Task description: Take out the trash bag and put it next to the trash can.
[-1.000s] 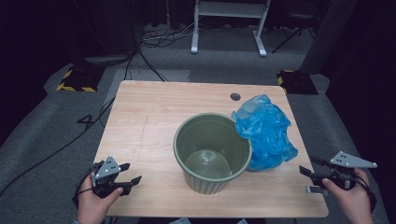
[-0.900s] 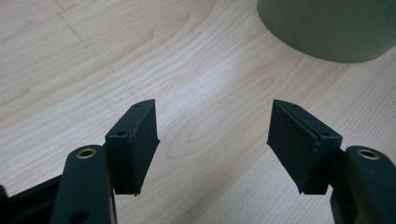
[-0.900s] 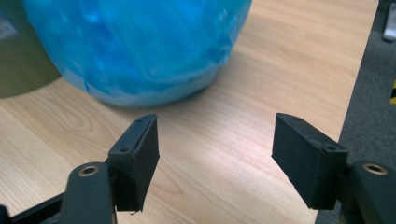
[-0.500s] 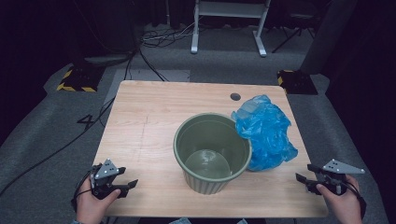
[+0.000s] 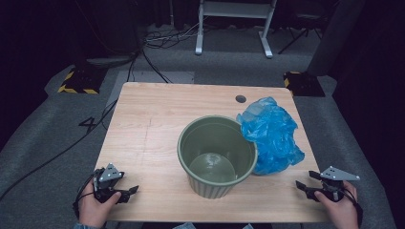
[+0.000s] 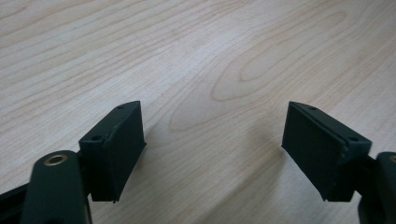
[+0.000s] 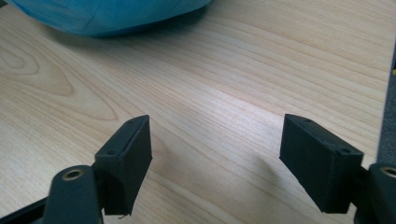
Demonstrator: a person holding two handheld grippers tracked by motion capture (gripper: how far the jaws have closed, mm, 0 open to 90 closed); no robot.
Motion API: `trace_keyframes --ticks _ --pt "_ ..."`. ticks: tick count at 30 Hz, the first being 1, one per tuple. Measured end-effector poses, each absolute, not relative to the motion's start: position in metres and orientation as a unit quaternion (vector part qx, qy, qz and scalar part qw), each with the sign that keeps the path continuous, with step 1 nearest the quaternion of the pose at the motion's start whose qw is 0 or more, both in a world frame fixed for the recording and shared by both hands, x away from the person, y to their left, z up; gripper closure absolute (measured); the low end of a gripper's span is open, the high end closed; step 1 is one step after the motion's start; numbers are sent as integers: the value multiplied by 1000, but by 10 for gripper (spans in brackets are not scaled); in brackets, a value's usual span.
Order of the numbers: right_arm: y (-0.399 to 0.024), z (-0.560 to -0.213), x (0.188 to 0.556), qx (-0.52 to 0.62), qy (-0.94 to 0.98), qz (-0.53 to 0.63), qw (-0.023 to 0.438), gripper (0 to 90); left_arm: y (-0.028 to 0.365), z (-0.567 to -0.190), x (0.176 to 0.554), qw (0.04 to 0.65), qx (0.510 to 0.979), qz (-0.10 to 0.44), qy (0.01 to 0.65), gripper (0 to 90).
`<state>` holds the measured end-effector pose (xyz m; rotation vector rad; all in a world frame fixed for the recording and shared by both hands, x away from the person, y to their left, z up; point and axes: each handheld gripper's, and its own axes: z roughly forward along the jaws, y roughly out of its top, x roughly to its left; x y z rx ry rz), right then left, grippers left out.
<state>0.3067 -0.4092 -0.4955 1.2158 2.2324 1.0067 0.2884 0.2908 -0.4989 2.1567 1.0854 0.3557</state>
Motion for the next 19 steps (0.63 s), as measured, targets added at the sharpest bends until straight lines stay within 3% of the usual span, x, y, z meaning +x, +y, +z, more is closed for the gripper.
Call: trace_keyframes --ticks 6,19 --pt "-402 -504 309 442 798 358 201 207 294 -505 290 350 826 166 410 153" --pt "-397 -504 315 452 796 351 198 121 292 -506 294 349 823 169 415 145"
